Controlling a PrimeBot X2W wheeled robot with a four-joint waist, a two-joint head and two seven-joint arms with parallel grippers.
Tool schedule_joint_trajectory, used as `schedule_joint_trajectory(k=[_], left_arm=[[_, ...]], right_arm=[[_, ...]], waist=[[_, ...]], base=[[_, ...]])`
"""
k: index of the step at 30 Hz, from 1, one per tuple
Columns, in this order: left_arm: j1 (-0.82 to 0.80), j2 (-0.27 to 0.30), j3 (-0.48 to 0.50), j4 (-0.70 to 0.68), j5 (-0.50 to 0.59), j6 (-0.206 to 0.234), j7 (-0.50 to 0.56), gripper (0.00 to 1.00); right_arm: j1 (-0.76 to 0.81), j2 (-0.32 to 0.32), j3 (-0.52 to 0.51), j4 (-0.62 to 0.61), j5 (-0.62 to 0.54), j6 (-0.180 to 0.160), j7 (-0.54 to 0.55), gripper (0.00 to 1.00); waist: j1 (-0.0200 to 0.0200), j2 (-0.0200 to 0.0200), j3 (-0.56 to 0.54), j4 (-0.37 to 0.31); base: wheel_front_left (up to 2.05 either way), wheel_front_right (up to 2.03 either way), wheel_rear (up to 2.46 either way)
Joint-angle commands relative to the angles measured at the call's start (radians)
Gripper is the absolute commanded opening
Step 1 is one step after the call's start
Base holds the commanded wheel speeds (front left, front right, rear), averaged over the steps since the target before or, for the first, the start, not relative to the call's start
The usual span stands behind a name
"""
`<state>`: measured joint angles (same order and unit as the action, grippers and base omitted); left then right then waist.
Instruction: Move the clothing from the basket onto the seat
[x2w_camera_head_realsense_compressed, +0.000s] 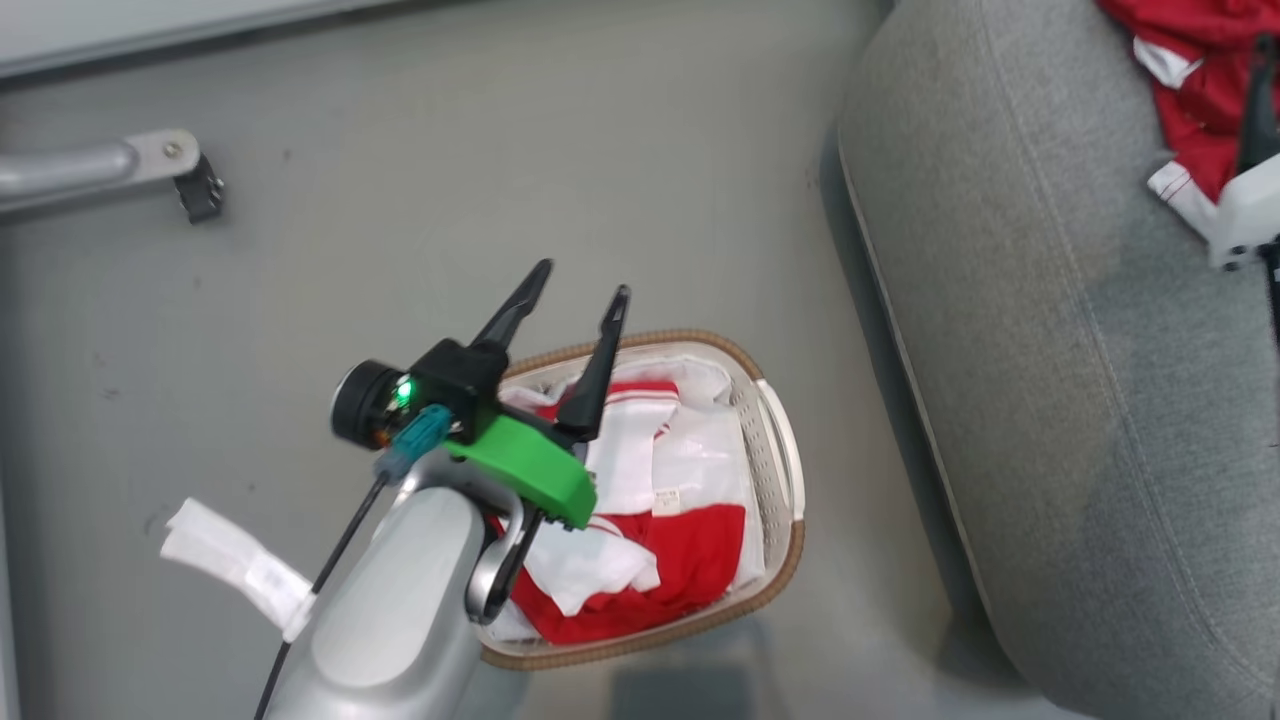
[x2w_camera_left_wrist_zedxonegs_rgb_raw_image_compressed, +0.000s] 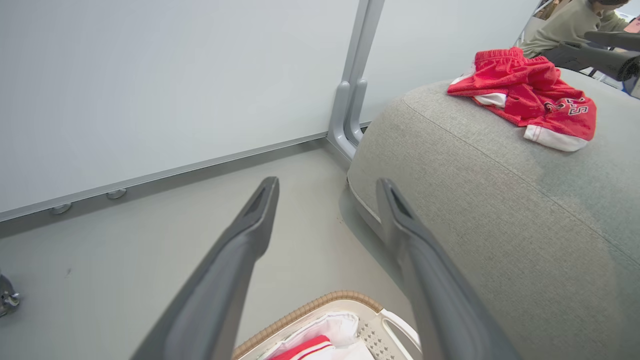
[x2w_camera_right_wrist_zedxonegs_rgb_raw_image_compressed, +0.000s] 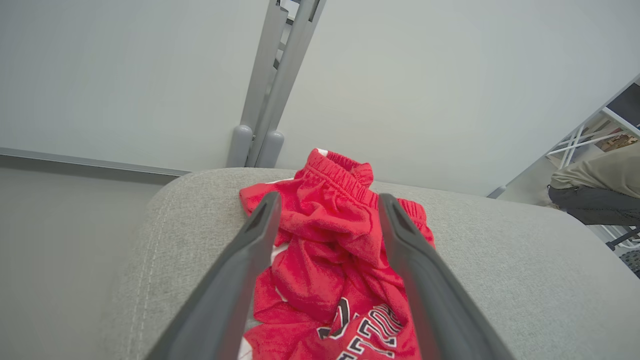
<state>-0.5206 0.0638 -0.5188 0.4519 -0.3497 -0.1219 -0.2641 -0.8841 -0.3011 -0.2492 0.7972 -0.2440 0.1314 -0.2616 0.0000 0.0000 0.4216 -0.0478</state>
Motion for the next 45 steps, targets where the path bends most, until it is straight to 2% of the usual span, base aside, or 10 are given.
schedule_joint_trajectory(k=[1, 10, 16, 21, 25, 32, 45], left_arm=[[0.033, 0.004, 0.027, -0.006, 0.001, 0.007, -0.001, 1.0], [0.161, -0.004, 0.179, -0.021, 0.006, 0.019, -0.001, 1.0], [0.242, -0.007, 0.285, -0.046, 0.021, 0.027, -0.001, 1.0], [0.304, -0.011, 0.362, -0.067, 0.029, 0.027, -0.001, 1.0], [0.346, -0.012, 0.401, -0.076, 0.034, 0.023, -0.001, 1.0], [0.422, -0.013, 0.437, -0.087, 0.016, 0.024, 0.0, 1.0], [0.473, -0.013, 0.431, -0.091, 0.001, 0.039, 0.0, 1.0]], right_arm=[[0.028, 0.015, 0.017, -0.017, 0.012, -0.001, -0.005, 1.0], [0.149, 0.124, 0.134, -0.118, 0.105, -0.001, -0.005, 1.0], [0.252, 0.193, 0.165, -0.211, 0.161, -0.001, -0.005, 1.0], [0.357, 0.237, 0.175, -0.283, 0.16, -0.001, -0.005, 1.0], [0.442, 0.247, 0.201, -0.33, 0.186, -0.001, -0.005, 1.0], [0.601, 0.249, 0.279, -0.404, 0.315, -0.001, -0.005, 1.0], [0.72, 0.249, 0.283, -0.476, 0.307, -0.001, -0.005, 1.0]], waist=[[0.0, 0.0, -0.095, 0.027], [0.0, 0.0, -0.214, 0.075], [0.0, 0.0, -0.262, 0.092], [0.0, 0.0, -0.287, 0.098], [0.0, 0.0, -0.305, 0.093], [0.0, 0.0, -0.34, 0.076], [0.0, 0.0, -0.373, 0.076]], base=[[0.0, 0.0, 0.0], [0.0, 0.0, 0.0], [0.0, 0.0, 0.0], [0.0, 0.0, 0.0], [0.0, 0.0, 0.0], [0.0, 0.0, 0.0], [0.0, 0.0, 0.0]])
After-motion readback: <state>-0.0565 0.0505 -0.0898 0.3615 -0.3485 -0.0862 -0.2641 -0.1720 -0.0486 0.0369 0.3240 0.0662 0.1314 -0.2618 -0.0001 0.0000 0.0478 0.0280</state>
